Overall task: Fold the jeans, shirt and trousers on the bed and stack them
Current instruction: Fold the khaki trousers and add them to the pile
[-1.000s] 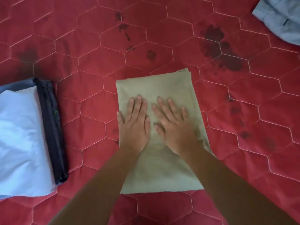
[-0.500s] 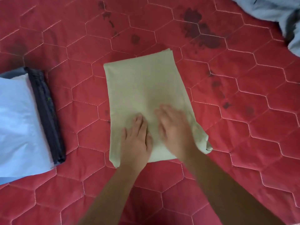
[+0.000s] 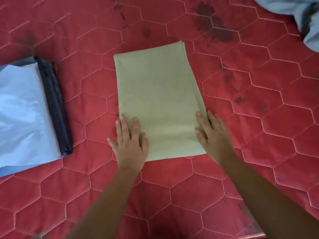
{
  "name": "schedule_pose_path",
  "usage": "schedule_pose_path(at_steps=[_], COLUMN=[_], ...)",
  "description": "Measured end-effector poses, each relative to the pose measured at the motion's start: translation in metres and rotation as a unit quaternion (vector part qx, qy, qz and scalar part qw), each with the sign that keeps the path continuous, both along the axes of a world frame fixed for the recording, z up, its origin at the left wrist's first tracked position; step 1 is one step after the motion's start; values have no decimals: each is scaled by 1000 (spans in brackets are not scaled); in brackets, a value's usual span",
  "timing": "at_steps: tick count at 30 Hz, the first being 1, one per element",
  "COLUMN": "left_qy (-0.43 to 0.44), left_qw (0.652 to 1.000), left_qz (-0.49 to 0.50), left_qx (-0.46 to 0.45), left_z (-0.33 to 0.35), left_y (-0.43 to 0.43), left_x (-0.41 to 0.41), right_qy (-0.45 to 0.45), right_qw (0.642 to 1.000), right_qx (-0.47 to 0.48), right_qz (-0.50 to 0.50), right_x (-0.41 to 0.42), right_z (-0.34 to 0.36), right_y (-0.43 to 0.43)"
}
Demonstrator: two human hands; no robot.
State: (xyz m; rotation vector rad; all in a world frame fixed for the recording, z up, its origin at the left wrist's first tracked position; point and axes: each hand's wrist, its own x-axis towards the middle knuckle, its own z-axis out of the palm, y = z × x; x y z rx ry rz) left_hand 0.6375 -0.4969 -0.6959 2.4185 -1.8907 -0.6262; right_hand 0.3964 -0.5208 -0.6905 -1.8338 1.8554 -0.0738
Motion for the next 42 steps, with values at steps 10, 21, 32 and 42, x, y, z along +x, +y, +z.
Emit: schedule_pose_path(at_steps=[10,21,32,42], left_qy=[283,356,210,112], left_qw=[940,923,946,949], left_qz=[190,144,246,193], left_qx=[28,25,-9,-222], left_z=[23,25,29,58], left_y=[-29,6,68,48], left_x=[19,66,97,183], right_qy=[-206,-377,-298,-102], right_qw=[965,903,938,990], right_qx=[101,98,110,-99], right_qz=[-130,-180,-139,12], right_x=[18,67,112,232], right_z=[25,23,21,53], right_y=[-39,15,27,15])
